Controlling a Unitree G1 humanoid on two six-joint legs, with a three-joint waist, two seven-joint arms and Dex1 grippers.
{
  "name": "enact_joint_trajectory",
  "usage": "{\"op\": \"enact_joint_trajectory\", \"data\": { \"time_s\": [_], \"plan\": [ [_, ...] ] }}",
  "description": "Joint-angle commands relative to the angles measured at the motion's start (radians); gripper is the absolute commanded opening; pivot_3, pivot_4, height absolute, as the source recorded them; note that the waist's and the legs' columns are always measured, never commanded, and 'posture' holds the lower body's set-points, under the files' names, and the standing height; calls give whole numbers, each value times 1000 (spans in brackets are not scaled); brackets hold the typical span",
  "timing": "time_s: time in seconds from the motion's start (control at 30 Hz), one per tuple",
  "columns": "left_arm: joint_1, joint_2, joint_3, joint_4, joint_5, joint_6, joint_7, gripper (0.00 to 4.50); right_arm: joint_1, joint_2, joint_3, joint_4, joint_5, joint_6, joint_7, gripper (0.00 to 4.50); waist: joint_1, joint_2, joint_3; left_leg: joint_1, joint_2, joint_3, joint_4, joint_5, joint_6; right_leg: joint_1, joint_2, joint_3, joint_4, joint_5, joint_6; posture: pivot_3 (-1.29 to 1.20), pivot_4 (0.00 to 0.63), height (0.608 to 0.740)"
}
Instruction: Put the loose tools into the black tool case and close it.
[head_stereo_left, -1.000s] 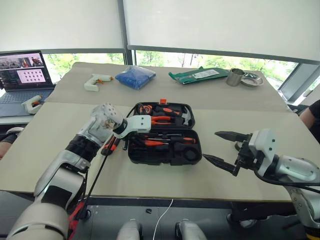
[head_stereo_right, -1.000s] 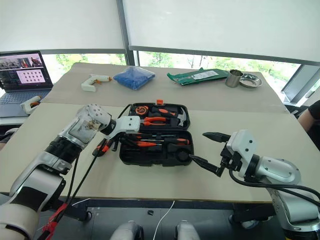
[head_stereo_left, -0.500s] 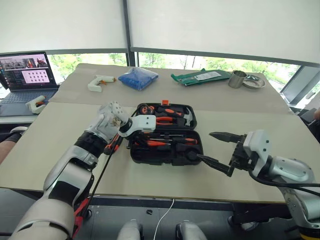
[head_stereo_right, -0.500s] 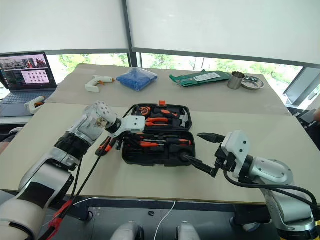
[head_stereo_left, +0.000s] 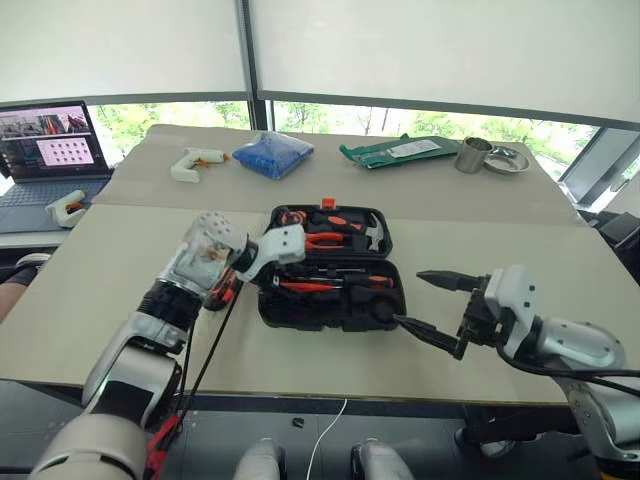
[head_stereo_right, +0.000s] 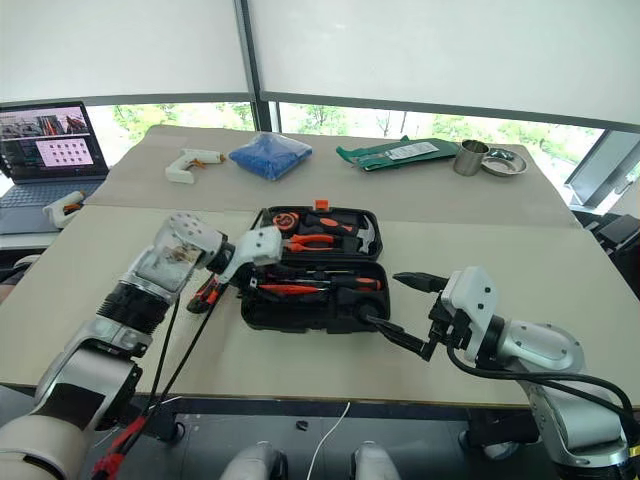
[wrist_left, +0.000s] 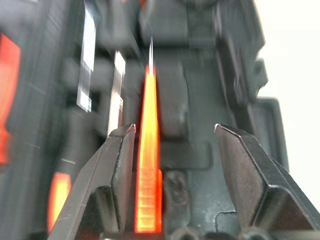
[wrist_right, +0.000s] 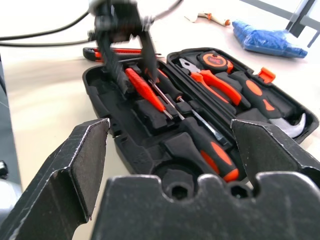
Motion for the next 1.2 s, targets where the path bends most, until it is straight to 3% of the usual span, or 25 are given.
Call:
{"op": "enact_joint_trajectory", "data": {
  "time_s": [0.03, 0.13, 0.23, 0.43, 0.73, 1.2],
  "plan": [
    [2, 12, 43, -9, -35, -22, 27, 2757, -13, -6, -7, -32, 23, 10, 1, 4500, 0, 0, 0, 1, 0, 0, 0, 0, 0, 0, 0, 0, 0, 0, 0, 0, 150, 740],
    [7, 9, 54, 28, -35, -46, 60, 2757, -16, -4, -1, -33, 27, 17, 1, 4500, 0, 0, 0, 1, 0, 0, 0, 0, 0, 1, 0, 0, 0, 0, 0, 0, 150, 740],
    [12, -15, 81, 72, -55, -73, 109, 2129, -15, -5, -2, -31, 27, 18, 2, 4500, 1, 0, 0, 2, 0, 0, 0, 0, 0, 1, 0, 0, 0, 0, 0, 0, 150, 740],
    [3, -65, 120, 183, -58, -124, 206, 33, -23, 2, 0, -24, 20, 11, -5, 4500, 2, 0, 0, 1, 0, 0, 0, 0, 0, 1, 0, 0, 0, 0, 0, 0, 150, 740],
    [61, -76, 58, 163, -21, -149, 189, 33, -24, 23, 9, -27, 6, -1, -27, 4500, -1, 0, 0, 1, 0, 0, 0, 0, 0, 1, 0, 0, 0, 0, 0, 0, 150, 740],
    [90, -50, 26, 86, -28, -24, 140, 33, -19, 23, 13, -38, 16, 4, -42, 4500, 0, 0, 0, 2, 0, 0, 0, 0, 0, 2, 0, 0, 0, 0, 0, 0, 150, 740]
  ]
}}
